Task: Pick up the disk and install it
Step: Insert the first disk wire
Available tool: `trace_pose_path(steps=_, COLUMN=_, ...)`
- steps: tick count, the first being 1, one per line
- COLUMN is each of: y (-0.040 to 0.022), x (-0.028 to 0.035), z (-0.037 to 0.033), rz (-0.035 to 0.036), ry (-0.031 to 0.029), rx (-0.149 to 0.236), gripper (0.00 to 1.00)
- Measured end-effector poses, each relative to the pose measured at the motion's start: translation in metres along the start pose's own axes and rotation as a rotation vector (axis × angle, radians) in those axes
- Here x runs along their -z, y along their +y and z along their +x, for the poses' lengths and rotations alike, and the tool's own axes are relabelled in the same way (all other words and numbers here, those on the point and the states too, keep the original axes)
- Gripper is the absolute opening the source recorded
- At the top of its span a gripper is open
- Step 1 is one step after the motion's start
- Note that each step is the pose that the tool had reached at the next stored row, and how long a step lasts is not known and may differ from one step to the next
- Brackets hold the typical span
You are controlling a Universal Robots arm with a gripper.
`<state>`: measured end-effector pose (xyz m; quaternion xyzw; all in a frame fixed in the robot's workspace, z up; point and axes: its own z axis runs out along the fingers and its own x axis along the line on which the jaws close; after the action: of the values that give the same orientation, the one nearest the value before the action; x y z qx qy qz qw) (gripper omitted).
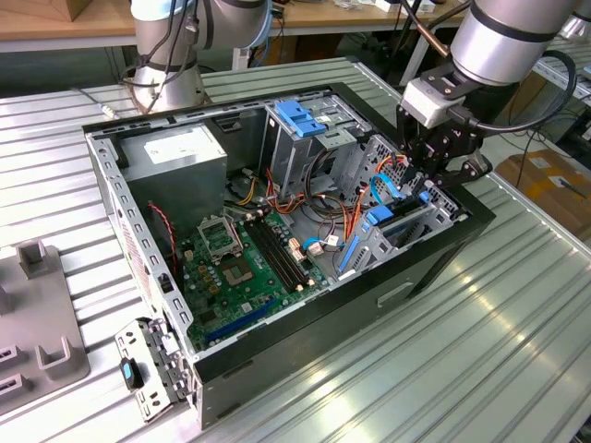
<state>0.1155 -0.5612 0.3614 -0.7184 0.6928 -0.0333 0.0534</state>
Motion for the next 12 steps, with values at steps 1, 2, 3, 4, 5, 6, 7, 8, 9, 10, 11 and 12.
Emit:
trace_pose_path(steps=1, y=-0.0008, x=-0.0001, z=0.0001, rz=-0.0015, ry=0.0003, rx=0.0, gripper=0.3)
trace_pose_path(steps=2, y=-0.0028, x=-0.0004, z=0.0001, rz=-0.0067, ry=0.0007, rx=0.0, gripper=0.3)
trace_pose_path(steps=3, y=-0.0047, x=-0.0006, z=0.0001, rz=-0.0128, ry=0.0016, rx=-0.001, gripper=0.3)
trace_pose_path(steps=4, y=-0.0066, x=-0.0009, z=0.0001, rz=-0.0183, ry=0.0023, rx=-0.001, gripper=0.3)
trace_pose_path(steps=5, y=-0.0084, x=-0.0012, z=0.0, rz=-0.0235, ry=0.0031, rx=-0.002, gripper=0.3)
trace_pose_path(steps=6, y=-0.0101, x=-0.0015, z=-0.0001, rz=-0.0276, ry=0.0057, rx=-0.002, gripper=0.3)
trace_pose_path(steps=7, y=-0.0108, x=-0.0017, z=-0.0001, rz=-0.0287, ry=0.0066, rx=-0.002, gripper=0.3)
trace_pose_path(steps=8, y=-0.0117, x=-0.0023, z=-0.0001, rz=-0.0312, ry=0.0121, rx=-0.001, gripper=0.3)
trace_pose_path(steps=9, y=-0.0119, x=-0.0027, z=-0.0002, rz=-0.0369, ry=0.0214, rx=0.0, gripper=0.3)
trace_pose_path(steps=10, y=-0.0118, x=-0.0033, z=-0.0001, rz=-0.0422, ry=0.0255, rx=0.0, gripper=0.3)
trace_pose_path(steps=11, y=-0.0118, x=-0.0037, z=-0.0002, rz=-0.0515, ry=0.0286, rx=0.0, gripper=0.3)
trace_pose_path(steps=12, y=-0.0118, x=-0.0037, z=-0.0002, rz=-0.0562, ry=0.0299, rx=0.0, gripper=0.3)
